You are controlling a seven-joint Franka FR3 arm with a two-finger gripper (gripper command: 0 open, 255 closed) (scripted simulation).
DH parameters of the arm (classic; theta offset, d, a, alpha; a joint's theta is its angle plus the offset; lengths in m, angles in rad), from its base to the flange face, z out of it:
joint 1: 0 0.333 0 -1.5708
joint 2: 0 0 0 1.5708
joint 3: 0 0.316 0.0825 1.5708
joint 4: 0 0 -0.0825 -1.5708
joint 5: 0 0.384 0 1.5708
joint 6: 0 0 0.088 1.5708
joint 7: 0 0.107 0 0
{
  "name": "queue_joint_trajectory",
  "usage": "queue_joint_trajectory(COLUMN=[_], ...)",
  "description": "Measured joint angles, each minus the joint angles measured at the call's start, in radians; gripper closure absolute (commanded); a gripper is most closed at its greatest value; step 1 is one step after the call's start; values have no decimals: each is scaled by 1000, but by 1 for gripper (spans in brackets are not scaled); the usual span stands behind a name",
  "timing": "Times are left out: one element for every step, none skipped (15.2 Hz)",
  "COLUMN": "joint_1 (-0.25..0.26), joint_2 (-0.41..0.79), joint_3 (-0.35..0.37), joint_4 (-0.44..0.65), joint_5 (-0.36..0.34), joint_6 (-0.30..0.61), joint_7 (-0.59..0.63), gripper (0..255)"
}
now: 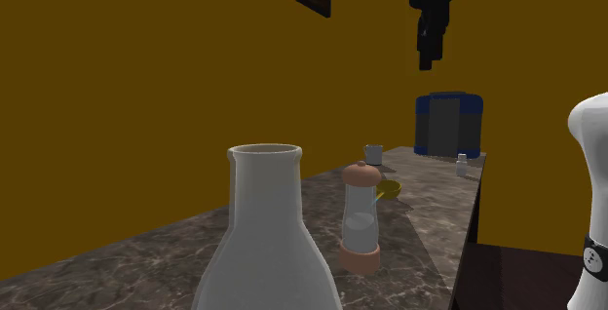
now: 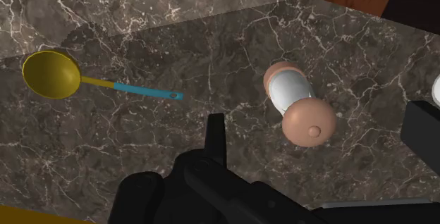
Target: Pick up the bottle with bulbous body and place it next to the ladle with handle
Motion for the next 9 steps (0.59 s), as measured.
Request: queue_joint_trajectory(joint_1=[0, 3, 9, 15, 20, 26, 31, 37, 43], joint_2=[0, 7, 18, 28, 49, 63, 84, 109, 138], joint_3=[0, 10, 26, 43, 59, 78, 93, 112, 133], joint_4=[0, 2, 3, 1, 13, 12, 12, 24, 37], joint_5=[0, 7, 18, 30, 41, 53, 62, 73, 85], joint_6=[0, 4, 11, 21, 28, 39, 58, 69, 83], joint_7=[0, 12, 30, 51, 70, 93, 111, 134, 159], gripper=[0, 0, 0, 0, 0, 0, 0, 0, 0])
